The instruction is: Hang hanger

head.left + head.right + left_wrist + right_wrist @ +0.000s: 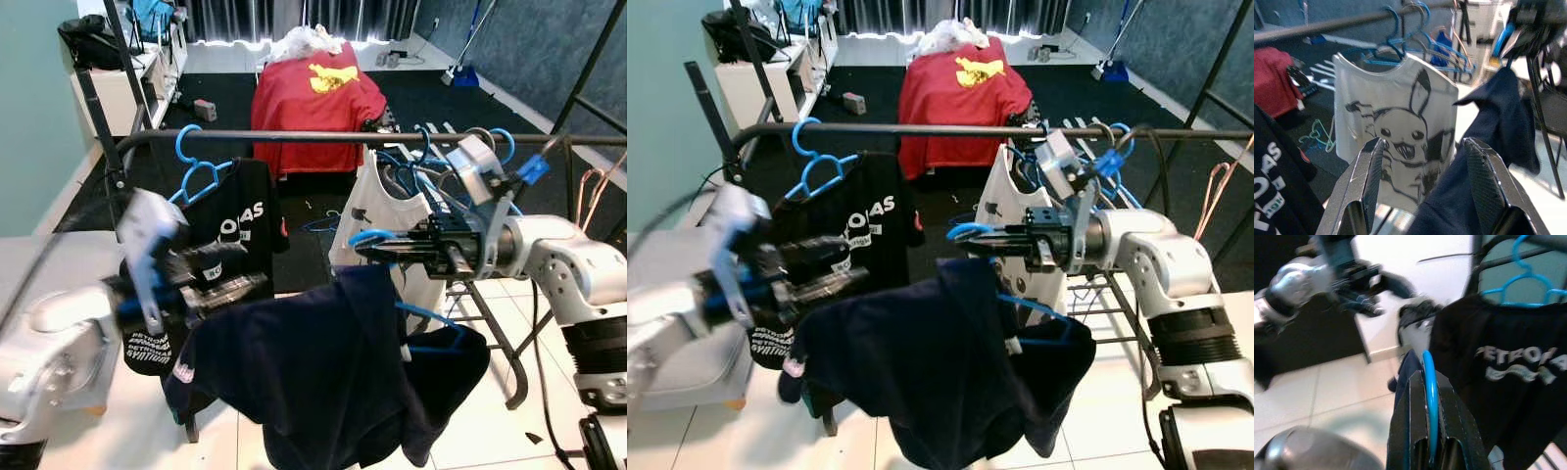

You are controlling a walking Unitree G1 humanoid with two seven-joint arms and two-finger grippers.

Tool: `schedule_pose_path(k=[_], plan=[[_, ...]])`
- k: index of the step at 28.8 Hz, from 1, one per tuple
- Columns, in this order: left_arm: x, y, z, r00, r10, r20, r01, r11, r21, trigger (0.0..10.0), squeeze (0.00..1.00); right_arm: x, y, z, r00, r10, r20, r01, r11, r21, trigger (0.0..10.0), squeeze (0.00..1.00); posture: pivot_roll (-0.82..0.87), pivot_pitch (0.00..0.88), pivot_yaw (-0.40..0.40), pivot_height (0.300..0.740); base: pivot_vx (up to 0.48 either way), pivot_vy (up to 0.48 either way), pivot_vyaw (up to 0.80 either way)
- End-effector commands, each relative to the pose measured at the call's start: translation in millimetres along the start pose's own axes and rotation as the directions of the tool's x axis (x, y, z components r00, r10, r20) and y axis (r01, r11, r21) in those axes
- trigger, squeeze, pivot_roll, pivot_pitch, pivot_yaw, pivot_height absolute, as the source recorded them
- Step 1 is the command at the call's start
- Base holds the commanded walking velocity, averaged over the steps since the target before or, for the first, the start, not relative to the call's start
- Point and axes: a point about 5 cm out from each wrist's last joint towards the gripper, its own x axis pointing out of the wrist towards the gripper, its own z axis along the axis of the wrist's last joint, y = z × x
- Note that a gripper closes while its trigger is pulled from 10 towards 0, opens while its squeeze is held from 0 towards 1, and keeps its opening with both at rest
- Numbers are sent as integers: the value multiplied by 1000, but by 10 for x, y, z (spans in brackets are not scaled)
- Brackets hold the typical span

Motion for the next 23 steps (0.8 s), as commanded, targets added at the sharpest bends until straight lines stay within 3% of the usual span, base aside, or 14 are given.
schedule_pose_path(k=[1,5,8,9,10,11,13,18,20,23], plan=[[13,-65,-14,999,-36,-29,36,999,-9,10000,0,-11,-27,132,998,-34,57,37,998,-51,0,0,-1,11,-25,740,0,0,0],[34,-157,-98,995,-51,-81,50,999,-16,10000,0,5,-40,188,992,-51,113,57,997,-54,0,0,-4,17,-26,740,0,0,0],[320,-322,-158,988,44,-146,-45,999,-3,10000,0,41,-38,285,981,-73,181,85,995,-58,0,0,-3,22,-29,740,0,0,0],[320,-322,-158,988,44,-146,-45,999,-3,10000,0,41,-38,285,981,-73,181,85,995,-58,0,0,-3,22,-29,740,0,0,0],[418,-365,-167,985,80,-150,-85,996,-24,10000,1000,59,-28,309,978,-69,197,82,995,-60,0,0,-3,23,-32,740,0,0,0],[418,-365,-167,985,80,-150,-85,996,-24,10000,1000,59,-28,309,978,-69,197,82,995,-60,0,0,-3,23,-32,740,0,0,0],[563,-422,-165,984,125,-128,-137,986,-92,10000,1000,93,-11,324,977,-57,204,72,995,-66,0,0,-6,23,-33,740,0,0,0],[681,-426,-177,969,204,-138,-218,972,-94,10000,1000,140,-7,343,975,-57,215,75,994,-75,0,0,-9,24,-30,740,0,0,0],[737,-396,-156,947,292,-134,-305,948,-89,10000,1000,187,-13,381,968,-72,242,94,992,-84,0,0,-13,24,-24,740,0,0,0],[750,-396,-132,942,313,-123,-327,939,-107,10000,1000,200,-20,395,964,-83,253,108,991,-85,0,0,-13,24,-24,740,0,0,0]])
